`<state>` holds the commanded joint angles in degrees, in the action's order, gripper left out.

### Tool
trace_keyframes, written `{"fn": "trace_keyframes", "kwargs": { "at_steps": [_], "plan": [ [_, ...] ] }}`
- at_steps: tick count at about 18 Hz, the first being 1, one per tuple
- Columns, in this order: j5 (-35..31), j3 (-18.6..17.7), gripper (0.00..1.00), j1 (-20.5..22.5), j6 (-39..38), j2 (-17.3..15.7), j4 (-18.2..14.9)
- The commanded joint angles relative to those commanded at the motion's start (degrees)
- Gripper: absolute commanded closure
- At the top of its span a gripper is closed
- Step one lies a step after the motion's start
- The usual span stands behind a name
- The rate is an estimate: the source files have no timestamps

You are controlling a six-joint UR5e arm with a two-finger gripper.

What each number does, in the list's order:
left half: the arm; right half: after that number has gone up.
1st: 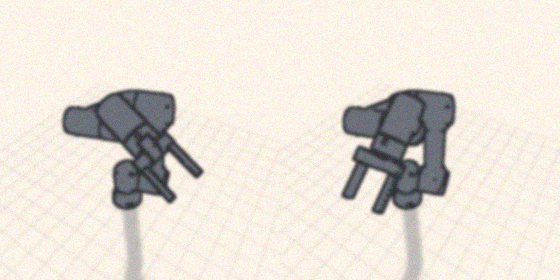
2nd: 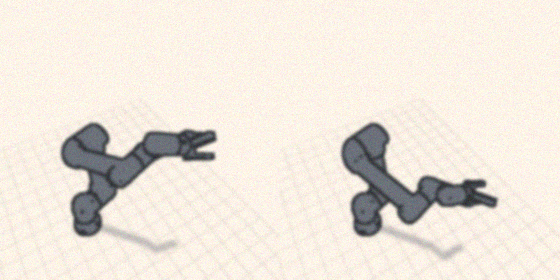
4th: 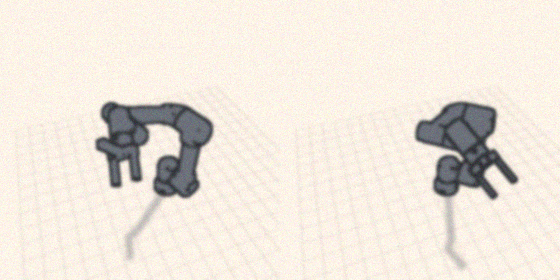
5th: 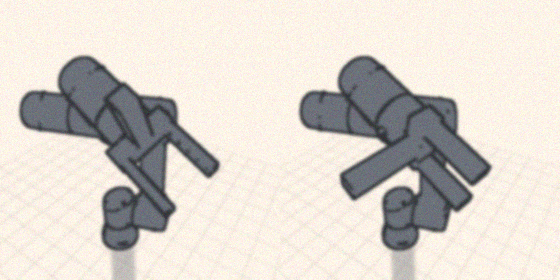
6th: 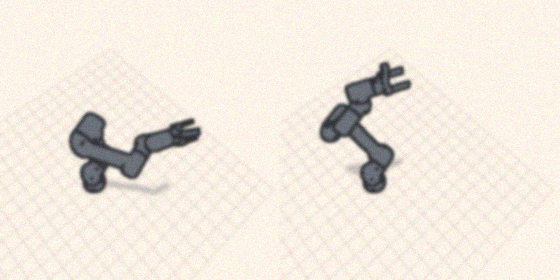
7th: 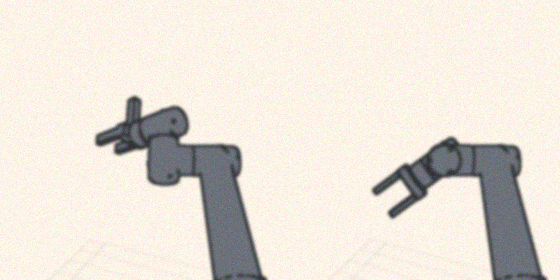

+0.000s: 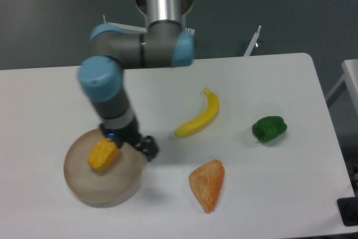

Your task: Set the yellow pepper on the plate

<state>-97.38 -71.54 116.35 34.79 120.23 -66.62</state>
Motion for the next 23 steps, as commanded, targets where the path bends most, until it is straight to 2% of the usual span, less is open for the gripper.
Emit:
{"fn": "trace_keyframes", "kwargs": {
  "at_steps": [7, 10, 14, 23],
  "plan": [
    [-1.58, -0.09, 0.00, 8.00, 17.30, 0.26, 0.26],
    [-1.93, -0.09, 0.00, 10.11, 22.32, 0.97, 3.42],
    [-3.17, -0.17, 0.00, 11.79, 30.58, 1.50, 3.87],
    [-2.55, 0.00, 0.00, 12.32, 32.18, 2.55, 4.66]
  ]
}}
